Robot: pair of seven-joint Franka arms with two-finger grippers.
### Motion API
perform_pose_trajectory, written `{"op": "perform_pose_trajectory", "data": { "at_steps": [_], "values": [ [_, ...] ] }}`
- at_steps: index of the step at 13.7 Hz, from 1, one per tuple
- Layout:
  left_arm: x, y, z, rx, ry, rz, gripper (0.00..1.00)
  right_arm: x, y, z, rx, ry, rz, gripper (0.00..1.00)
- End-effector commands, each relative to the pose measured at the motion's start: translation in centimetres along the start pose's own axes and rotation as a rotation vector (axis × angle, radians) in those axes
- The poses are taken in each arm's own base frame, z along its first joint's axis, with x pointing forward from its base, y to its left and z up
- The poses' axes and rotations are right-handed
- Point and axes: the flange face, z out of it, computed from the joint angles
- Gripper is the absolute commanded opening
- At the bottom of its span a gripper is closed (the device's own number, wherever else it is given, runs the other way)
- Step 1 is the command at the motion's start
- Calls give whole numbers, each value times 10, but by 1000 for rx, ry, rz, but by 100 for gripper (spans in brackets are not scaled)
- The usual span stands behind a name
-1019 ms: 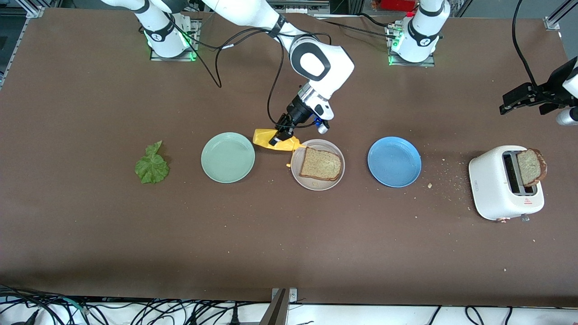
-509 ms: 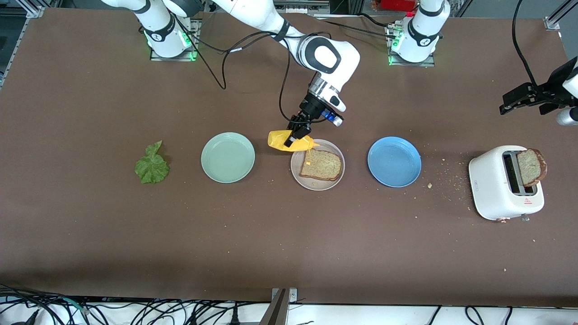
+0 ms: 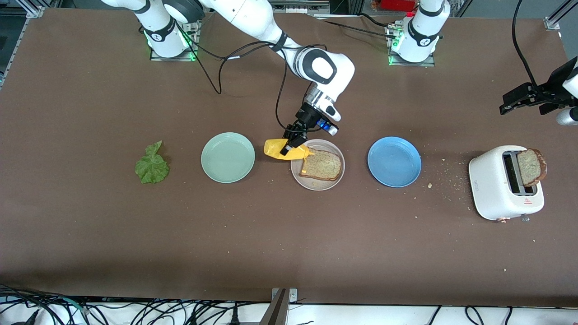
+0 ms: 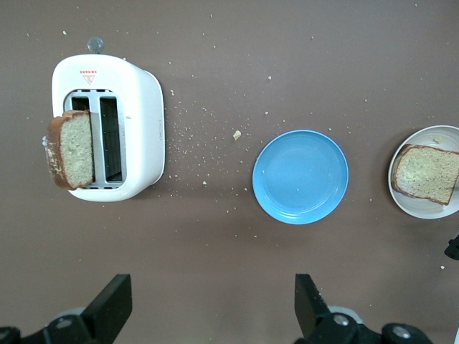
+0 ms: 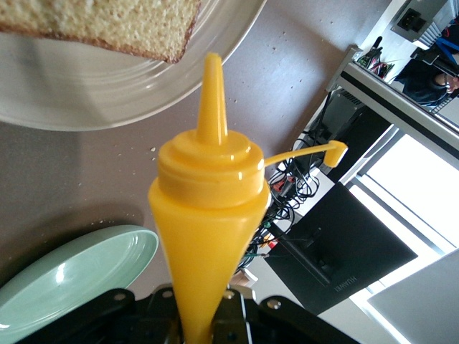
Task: Make sandwich in beige plate with both arms
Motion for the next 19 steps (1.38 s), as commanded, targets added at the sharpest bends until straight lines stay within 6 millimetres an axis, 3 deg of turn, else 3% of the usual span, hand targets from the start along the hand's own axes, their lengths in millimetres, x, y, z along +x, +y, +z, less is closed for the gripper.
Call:
{"op": "perform_pose_trajectory", "data": {
  "at_steps": [1, 5, 11, 15, 17, 19],
  "values": [
    [1, 0, -4, -20, 4, -5, 100, 1, 16, 17, -18, 4, 35, 7],
    [1, 0, -4, -20, 4, -5, 100, 2, 27, 24, -18, 58, 43, 8],
    [2, 1, -4, -20, 7, -4, 100, -26, 63, -4, 134, 141, 125, 9],
    [2, 2, -4, -20, 6, -2, 100, -89, 131, 27, 415, 252, 312, 9],
    [2, 2, -4, -20, 6, -2, 100, -129, 159, 68, 611, 324, 445, 9],
    [2, 1, -4, -20, 7, -5, 100, -162, 173, 102, 803, 367, 568, 9]
  ]
}}
